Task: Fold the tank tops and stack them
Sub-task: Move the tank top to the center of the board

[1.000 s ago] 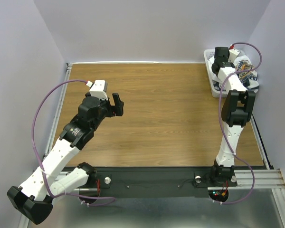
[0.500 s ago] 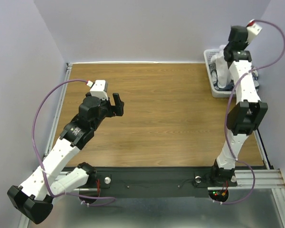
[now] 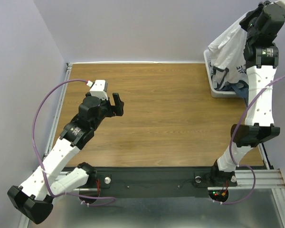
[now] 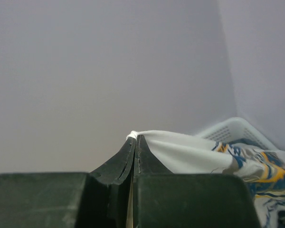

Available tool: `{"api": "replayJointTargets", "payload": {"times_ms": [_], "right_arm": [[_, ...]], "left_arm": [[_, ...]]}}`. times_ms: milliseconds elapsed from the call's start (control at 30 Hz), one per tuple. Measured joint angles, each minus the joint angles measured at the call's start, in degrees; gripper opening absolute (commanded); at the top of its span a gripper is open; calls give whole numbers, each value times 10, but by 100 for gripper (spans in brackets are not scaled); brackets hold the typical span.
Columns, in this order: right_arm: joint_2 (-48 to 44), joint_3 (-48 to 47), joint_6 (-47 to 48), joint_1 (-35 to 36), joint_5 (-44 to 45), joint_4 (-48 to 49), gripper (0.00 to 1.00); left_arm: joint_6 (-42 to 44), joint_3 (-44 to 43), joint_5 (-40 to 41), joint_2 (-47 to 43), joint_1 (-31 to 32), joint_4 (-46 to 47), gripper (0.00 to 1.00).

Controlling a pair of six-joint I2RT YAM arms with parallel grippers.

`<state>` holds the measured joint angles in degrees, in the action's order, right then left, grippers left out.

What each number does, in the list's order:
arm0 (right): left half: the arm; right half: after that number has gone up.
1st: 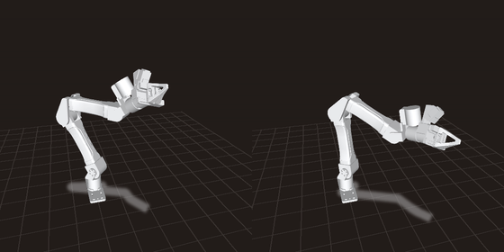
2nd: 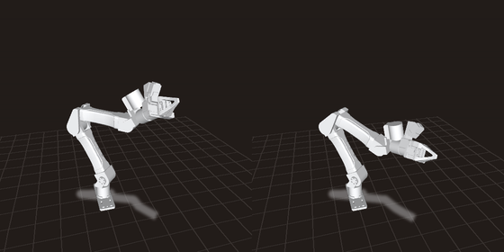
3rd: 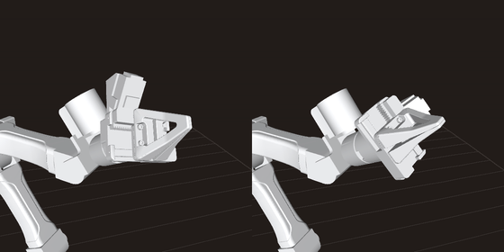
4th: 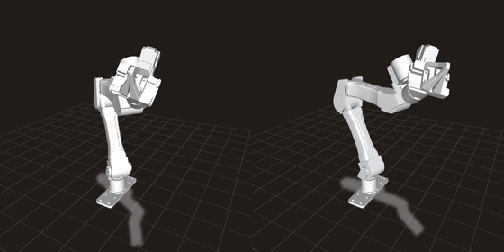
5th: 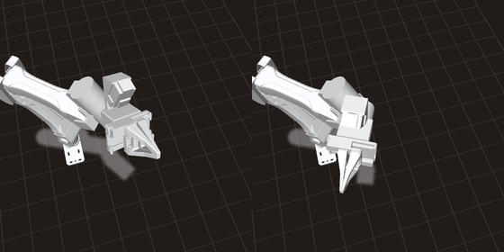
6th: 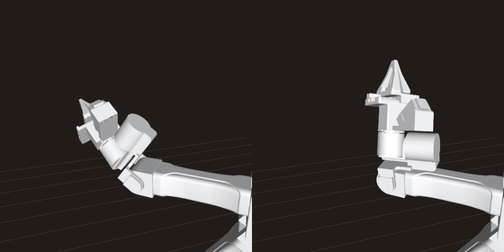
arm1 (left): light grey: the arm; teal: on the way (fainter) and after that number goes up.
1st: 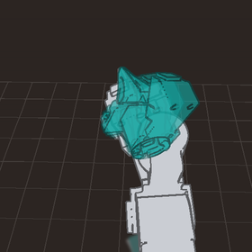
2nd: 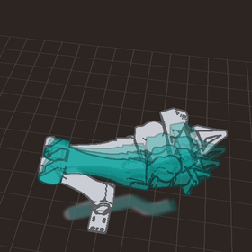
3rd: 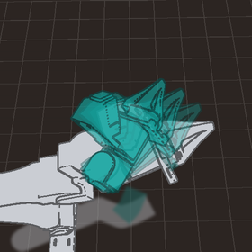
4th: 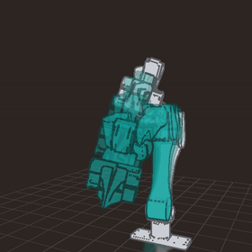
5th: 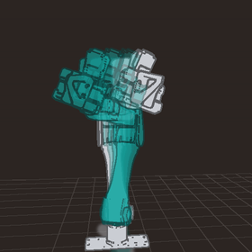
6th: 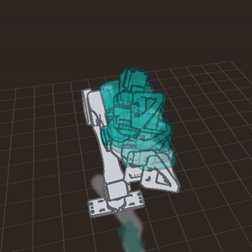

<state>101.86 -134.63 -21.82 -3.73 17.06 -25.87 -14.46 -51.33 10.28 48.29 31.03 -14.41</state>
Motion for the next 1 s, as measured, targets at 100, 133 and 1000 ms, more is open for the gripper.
{"api": "replayJointTargets", "payload": {"times_ms": [100,133,1000], "right_arm": [[-12,0,7,30,-36,8,0],[-16,0,13,52,-41,11,0],[-241,676,-42,456,-27,120,2]], "left_arm": [[0,0,0,0,0,0,99],[0,0,0,0,0,0,99],[-33,0,64,-25,-53,0,98]]}}
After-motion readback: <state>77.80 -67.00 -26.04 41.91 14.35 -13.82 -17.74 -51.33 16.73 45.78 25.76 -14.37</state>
